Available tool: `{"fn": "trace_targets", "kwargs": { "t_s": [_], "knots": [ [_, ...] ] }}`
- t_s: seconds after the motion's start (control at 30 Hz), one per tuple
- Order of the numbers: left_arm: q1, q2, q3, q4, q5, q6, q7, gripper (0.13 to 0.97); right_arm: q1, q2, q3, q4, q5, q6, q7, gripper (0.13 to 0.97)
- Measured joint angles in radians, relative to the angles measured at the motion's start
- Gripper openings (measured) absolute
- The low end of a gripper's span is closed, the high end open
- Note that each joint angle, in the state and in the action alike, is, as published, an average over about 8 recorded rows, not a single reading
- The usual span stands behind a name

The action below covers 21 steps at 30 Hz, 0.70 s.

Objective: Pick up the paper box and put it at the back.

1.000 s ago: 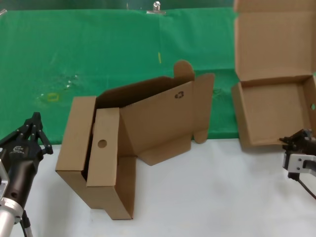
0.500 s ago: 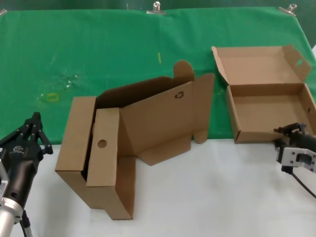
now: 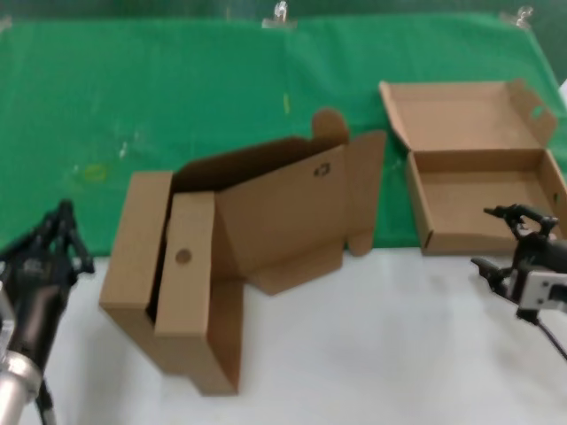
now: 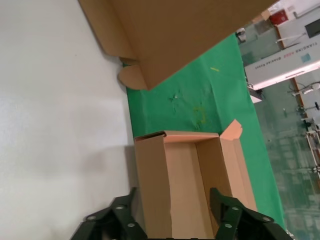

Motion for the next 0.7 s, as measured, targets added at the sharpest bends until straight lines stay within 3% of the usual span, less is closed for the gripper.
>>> {"fn": "trace_targets", "kwargs": {
  "t_s": [0.33, 0.5, 0.7],
  "knots": [
    [0.0, 0.0, 0.0, 0.0, 0.0, 0.0, 0.0, 0.184, -0.013, -0.027, -0.012, 0.001, 0.076, 0.069, 0.031, 0.623],
    [0.0, 0.0, 0.0, 0.0, 0.0, 0.0, 0.0, 0.255, -0.025, -0.046, -0.012, 0.009, 0.129, 0.105, 0.043, 0.754],
    [0.0, 0.0, 0.0, 0.0, 0.0, 0.0, 0.0, 0.297, -0.04, -0.068, -0.011, 0.019, 0.194, 0.149, 0.057, 0.84]
  ]
}}
